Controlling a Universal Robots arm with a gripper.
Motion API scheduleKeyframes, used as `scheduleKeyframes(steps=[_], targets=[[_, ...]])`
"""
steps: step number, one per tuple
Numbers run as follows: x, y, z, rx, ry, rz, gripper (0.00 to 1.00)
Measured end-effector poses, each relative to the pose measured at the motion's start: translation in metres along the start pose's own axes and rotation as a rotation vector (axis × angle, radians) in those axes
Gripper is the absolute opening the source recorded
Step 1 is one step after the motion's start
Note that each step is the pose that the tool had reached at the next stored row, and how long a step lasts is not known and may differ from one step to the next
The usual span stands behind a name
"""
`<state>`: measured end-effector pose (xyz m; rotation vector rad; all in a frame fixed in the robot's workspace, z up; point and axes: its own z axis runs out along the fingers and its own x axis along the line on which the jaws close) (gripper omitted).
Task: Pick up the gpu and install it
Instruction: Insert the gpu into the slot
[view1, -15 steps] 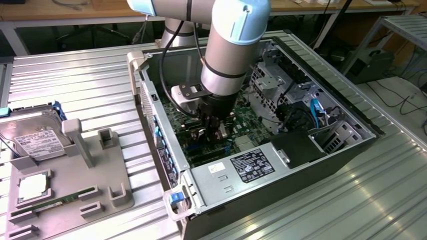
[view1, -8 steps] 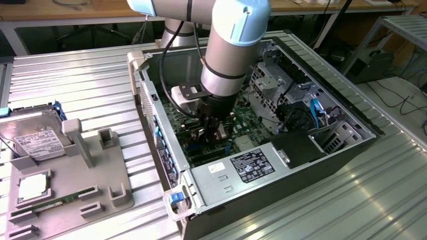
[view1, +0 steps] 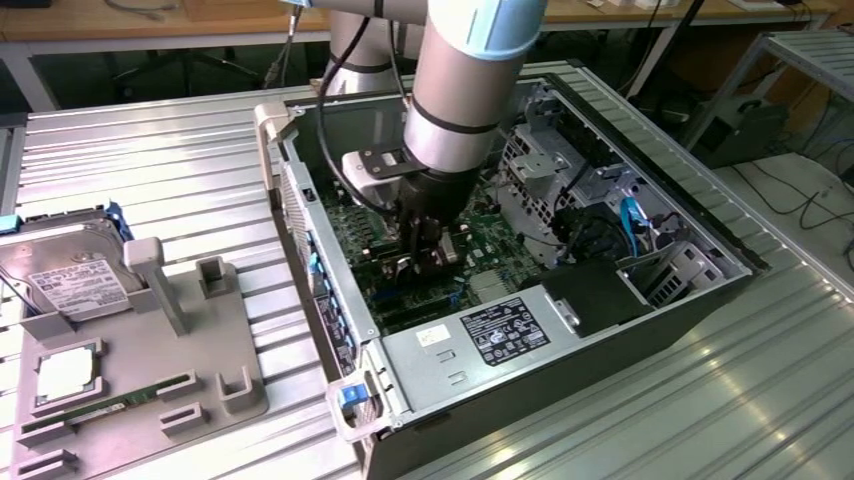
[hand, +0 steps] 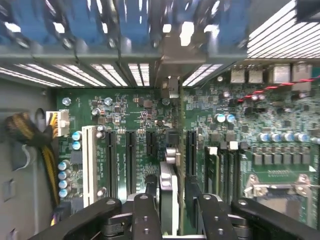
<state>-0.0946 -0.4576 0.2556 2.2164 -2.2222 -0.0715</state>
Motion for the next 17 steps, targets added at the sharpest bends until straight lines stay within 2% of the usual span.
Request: scheduleKeyframes(steps=[7, 10, 13, 14, 17], targets=[[-0.003, 0.0009, -0.0291, 0.0006, 0.0002, 0.000, 0.36], [-0.003, 0.0012, -0.0360, 0.0006, 0.0001, 0.000, 0.36], [-0.003, 0.0012, -0.0365, 0.0007, -0.0001, 0.000, 0.36], [-0.003, 0.0012, -0.0365, 0.0007, 0.0000, 0.000, 0.35], [-0.003, 0.0012, -0.0366, 0.0006, 0.0001, 0.000, 0.15]])
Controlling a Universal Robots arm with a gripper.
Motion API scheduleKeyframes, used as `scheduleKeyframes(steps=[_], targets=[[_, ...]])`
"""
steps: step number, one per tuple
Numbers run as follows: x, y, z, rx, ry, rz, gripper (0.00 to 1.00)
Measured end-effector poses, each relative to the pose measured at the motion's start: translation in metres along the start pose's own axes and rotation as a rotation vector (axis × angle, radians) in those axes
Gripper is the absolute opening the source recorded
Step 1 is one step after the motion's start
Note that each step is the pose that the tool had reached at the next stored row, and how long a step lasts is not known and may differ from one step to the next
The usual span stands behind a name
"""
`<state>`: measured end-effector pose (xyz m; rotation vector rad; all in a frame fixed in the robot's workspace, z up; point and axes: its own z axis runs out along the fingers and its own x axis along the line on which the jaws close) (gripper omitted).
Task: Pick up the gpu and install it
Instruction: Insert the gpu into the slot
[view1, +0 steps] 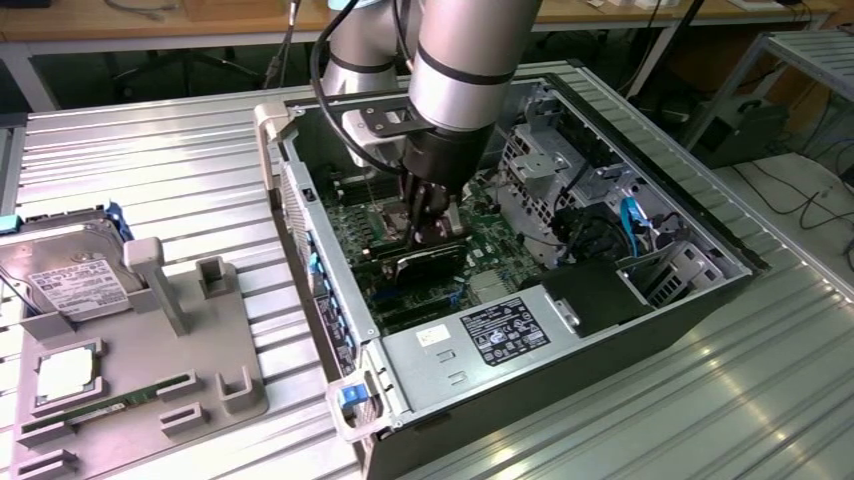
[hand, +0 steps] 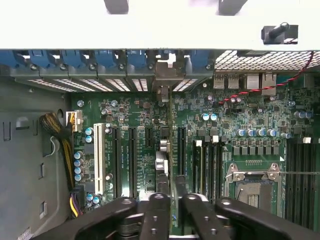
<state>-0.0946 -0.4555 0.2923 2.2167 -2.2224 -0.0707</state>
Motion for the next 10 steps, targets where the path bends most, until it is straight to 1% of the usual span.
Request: scheduleKeyframes(steps=[1, 2, 10], targets=[[0.0000, 0.0000, 0.0000, 0.0000, 0.0001, 0.000, 0.15], [0.0000, 0.0000, 0.0000, 0.0000, 0.0000, 0.000, 0.11], [0.0000, 0.0000, 0.0000, 0.0000, 0.0000, 0.000, 0.11]])
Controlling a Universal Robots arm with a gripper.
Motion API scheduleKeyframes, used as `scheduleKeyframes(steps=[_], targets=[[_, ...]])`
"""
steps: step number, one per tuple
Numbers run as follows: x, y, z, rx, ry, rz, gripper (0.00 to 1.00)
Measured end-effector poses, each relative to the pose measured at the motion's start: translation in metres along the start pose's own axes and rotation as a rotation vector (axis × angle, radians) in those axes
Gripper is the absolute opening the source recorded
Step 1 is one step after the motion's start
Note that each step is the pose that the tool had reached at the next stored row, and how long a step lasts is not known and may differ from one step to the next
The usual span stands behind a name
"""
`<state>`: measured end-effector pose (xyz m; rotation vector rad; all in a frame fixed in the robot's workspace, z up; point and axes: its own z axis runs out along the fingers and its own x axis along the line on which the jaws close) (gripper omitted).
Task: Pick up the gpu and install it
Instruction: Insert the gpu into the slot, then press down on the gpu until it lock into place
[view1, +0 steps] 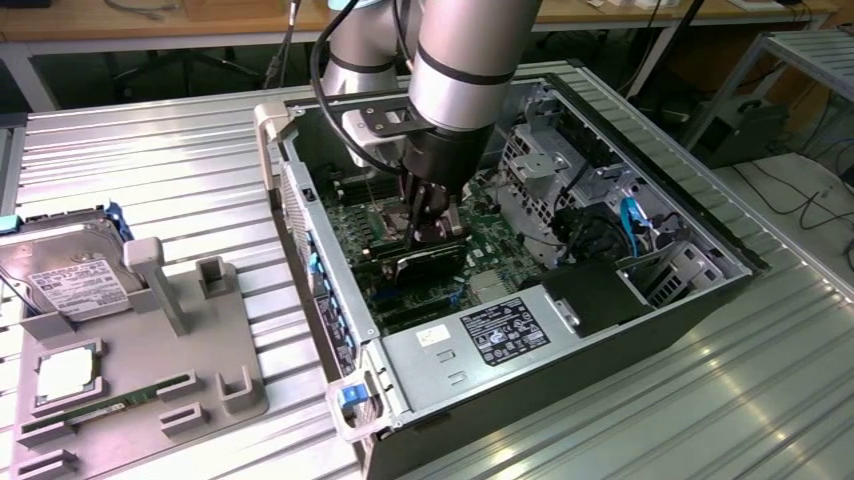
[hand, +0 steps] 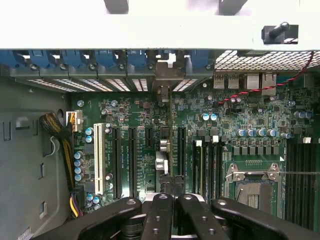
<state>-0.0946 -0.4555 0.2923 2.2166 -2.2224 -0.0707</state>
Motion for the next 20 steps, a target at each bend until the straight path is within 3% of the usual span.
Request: scheduleKeyframes(steps=[10, 12, 14, 15, 16, 17, 18, 19, 20], targets=[[0.0000, 0.0000, 0.0000, -0.0001, -0.0005, 0.000, 0.11], [0.0000, -0.0001, -0.0002, -0.0075, -0.0020, 0.000, 0.11], [0.0000, -0.0001, -0.0005, -0.0197, -0.0064, 0.000, 0.11], [0.0000, -0.0001, -0.0005, -0.0274, -0.0091, 0.001, 0.11], [0.0000, -0.0003, -0.0006, -0.0415, -0.0111, 0.001, 0.11], [0.0000, -0.0010, -0.0006, -0.0604, -0.0117, 0.002, 0.11], [0.0000, -0.0021, -0.0006, -0.0919, -0.0117, 0.003, 0.11], [0.0002, -0.0038, -0.0007, -0.1271, -0.0117, 0.004, 0.11], [0.0005, -0.0055, -0.0007, -0.1493, -0.0118, 0.005, 0.11]])
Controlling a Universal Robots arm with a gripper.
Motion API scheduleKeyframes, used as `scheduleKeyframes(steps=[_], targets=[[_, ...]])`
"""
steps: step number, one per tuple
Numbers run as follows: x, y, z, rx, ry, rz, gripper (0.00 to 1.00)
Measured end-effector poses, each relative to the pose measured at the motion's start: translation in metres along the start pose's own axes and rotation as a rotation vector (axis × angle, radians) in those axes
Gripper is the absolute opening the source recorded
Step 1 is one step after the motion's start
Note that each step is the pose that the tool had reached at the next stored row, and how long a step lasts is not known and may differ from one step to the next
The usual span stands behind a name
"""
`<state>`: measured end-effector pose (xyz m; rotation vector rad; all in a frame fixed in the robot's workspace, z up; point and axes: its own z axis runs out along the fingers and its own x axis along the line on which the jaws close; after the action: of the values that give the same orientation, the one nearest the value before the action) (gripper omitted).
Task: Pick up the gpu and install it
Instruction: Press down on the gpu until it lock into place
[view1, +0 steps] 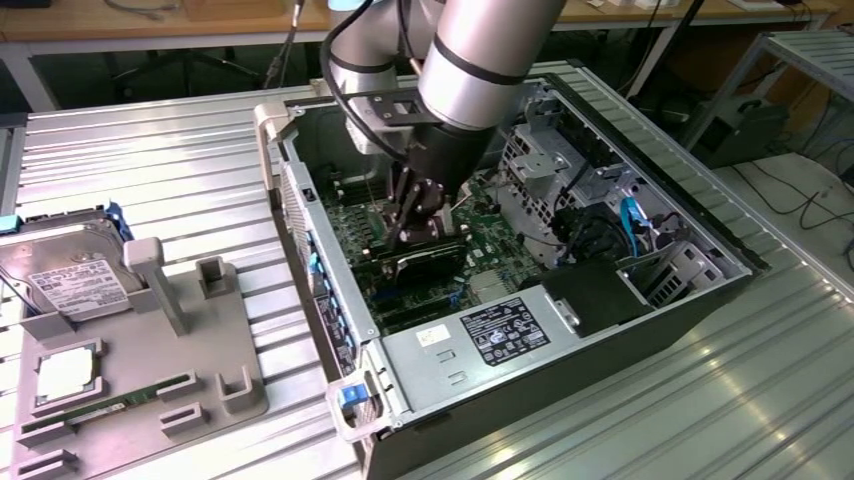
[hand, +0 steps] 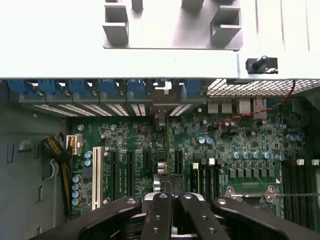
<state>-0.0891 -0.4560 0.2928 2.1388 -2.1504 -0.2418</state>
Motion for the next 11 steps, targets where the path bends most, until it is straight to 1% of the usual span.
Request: scheduleKeyframes(steps=[1, 2, 3, 4, 6, 8, 9, 11], targets=[[0.0002, -0.0007, -0.0001, -0.0138, 0.0000, 0.001, 0.11], [0.0002, -0.0010, -0.0003, -0.0225, 0.0002, 0.001, 0.11], [0.0002, -0.0014, -0.0004, -0.0283, 0.0002, 0.001, 0.11], [0.0002, -0.0018, -0.0005, -0.0306, 0.0003, 0.001, 0.11], [0.0002, -0.0023, -0.0006, -0.0375, -0.0004, 0.001, 0.11], [0.0001, -0.0036, -0.0007, -0.0487, -0.0011, 0.002, 0.11], [0.0002, -0.0040, -0.0009, -0.0531, -0.0013, 0.002, 0.11], [0.0002, -0.0040, -0.0008, -0.0541, -0.0025, 0.002, 0.11]])
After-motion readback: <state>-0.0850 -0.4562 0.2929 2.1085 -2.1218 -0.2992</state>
